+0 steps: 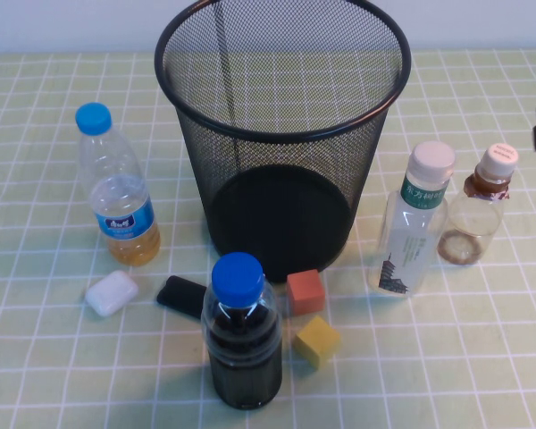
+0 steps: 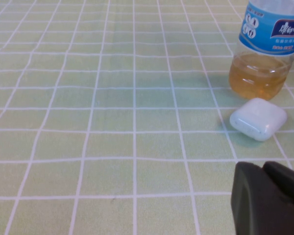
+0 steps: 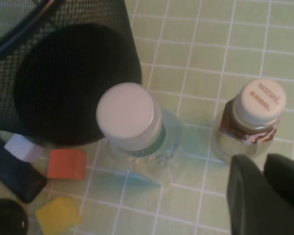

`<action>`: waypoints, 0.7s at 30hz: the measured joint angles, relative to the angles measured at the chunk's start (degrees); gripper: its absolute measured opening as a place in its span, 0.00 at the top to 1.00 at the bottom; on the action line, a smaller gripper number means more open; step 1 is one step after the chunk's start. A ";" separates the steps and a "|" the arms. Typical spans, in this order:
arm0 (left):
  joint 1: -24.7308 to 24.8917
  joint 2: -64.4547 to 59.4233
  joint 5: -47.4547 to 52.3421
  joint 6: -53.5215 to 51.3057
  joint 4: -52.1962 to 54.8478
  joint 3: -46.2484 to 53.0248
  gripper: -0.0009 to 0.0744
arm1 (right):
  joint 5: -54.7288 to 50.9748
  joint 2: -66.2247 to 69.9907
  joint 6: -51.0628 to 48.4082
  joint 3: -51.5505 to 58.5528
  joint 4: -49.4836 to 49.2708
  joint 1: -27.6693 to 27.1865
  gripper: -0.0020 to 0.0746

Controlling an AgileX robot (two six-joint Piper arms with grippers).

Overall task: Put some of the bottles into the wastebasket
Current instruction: Pick up a bottle from the table with right arm

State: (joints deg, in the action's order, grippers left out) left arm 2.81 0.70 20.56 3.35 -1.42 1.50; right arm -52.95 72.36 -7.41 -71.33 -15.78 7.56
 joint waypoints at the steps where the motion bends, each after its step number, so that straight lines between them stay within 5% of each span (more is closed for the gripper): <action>1: 0.00 0.00 0.00 0.00 0.00 0.00 0.99 | -0.34 1.12 0.88 -0.52 1.00 0.38 0.88; 9: 0.00 0.00 0.00 0.00 0.00 0.00 0.99 | -0.43 10.02 4.62 -4.30 6.24 1.63 0.41; 21: 0.00 0.00 0.00 0.00 0.00 0.00 0.99 | 4.52 19.45 4.96 -5.37 9.09 1.71 0.35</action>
State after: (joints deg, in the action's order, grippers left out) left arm 2.81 0.70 20.56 3.35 -1.42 1.50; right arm -48.43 91.81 -2.45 -76.69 -6.69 9.27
